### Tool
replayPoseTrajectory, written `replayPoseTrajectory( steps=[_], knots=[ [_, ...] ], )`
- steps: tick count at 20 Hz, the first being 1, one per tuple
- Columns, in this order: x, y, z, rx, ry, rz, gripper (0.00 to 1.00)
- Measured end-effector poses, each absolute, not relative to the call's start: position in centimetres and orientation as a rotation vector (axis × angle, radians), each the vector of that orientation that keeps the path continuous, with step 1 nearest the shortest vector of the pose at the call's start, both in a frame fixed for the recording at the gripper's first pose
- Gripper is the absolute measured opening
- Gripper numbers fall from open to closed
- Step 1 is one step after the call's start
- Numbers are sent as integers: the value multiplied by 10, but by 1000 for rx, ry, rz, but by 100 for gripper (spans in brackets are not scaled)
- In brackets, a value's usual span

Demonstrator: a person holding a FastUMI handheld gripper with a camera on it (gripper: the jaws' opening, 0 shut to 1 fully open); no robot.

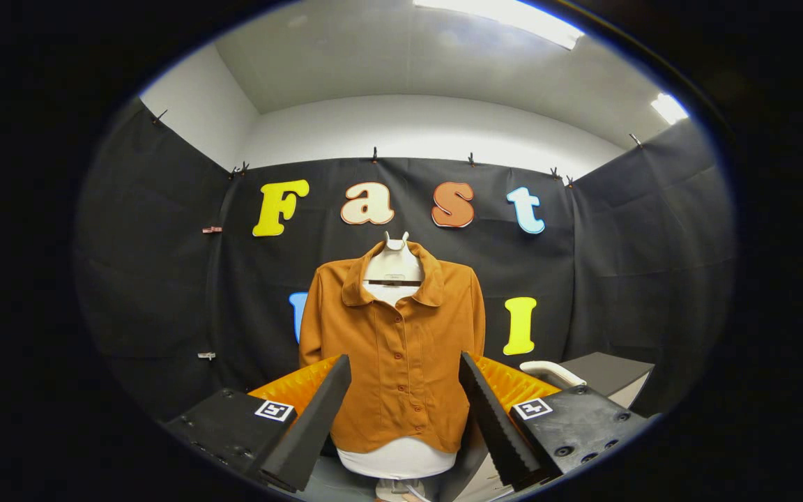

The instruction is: Iron the clothes twice with a garment steamer, once on the left side and once on the right side.

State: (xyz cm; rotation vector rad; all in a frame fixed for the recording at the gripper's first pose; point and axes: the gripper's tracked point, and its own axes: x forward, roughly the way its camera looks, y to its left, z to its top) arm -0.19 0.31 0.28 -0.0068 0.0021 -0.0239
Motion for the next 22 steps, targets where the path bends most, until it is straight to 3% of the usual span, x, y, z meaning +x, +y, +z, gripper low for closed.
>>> replayPoseTrajectory(
  steps=[22],
  knots=[
    [23,-14,-18,-20,33,-183,98]
  ],
)
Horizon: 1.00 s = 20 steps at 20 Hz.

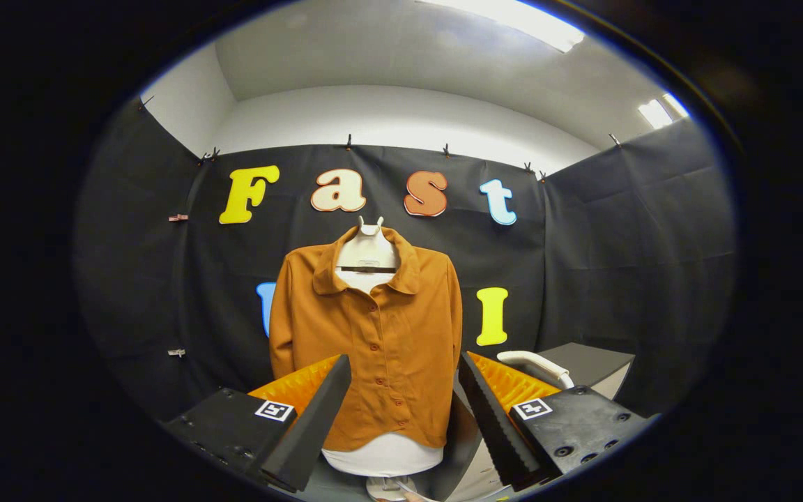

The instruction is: Iron the clothes twice with a garment steamer, once on the left side and once on the right side.

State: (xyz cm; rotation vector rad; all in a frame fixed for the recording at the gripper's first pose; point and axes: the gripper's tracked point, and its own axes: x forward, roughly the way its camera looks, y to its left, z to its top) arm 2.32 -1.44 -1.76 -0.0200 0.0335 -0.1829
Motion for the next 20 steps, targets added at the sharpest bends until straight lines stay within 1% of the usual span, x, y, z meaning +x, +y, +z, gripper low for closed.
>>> replayPoseTrajectory(
  steps=[5,11,20],
  knots=[
    [61,-65,-25,-27,30,-178,98],
    [123,-151,-28,-33,36,-152,98],
    [186,-282,-56,-30,95,-187,98]
  ],
)
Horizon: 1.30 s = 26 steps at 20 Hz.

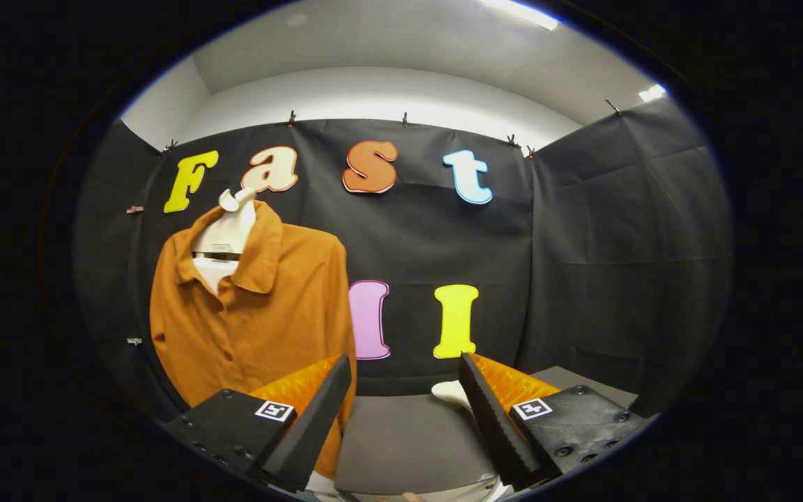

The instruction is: Iron the clothes twice with a garment steamer, once on the left side and once on the right side.

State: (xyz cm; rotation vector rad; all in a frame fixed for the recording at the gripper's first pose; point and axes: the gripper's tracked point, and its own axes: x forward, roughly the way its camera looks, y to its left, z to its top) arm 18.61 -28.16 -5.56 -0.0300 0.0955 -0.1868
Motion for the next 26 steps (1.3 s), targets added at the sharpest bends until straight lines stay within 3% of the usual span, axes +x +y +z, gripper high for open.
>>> replayPoseTrajectory(
  steps=[10,26],
  knots=[
    [241,-365,-108,20,243,-196,98],
    [283,-412,-234,104,613,-214,99]
  ],
)
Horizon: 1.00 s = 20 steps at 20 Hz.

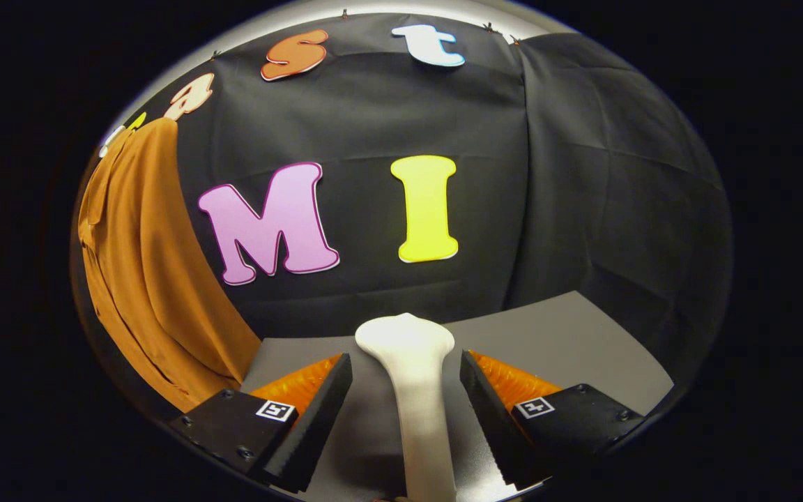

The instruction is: Iron the clothes twice with a garment steamer, once on the left side and once on the right side.

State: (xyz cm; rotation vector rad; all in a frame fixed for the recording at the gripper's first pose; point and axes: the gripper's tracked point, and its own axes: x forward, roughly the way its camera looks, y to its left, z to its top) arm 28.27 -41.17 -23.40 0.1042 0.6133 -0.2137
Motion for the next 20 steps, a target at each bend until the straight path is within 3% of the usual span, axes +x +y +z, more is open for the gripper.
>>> replayPoseTrajectory(
  steps=[17,18,20],
  knots=[
    [278,-415,-286,100,863,-236,99],
    [276,-414,-287,96,870,-237,97],
    [274,-415,-295,85,899,-242,82]
  ],
)
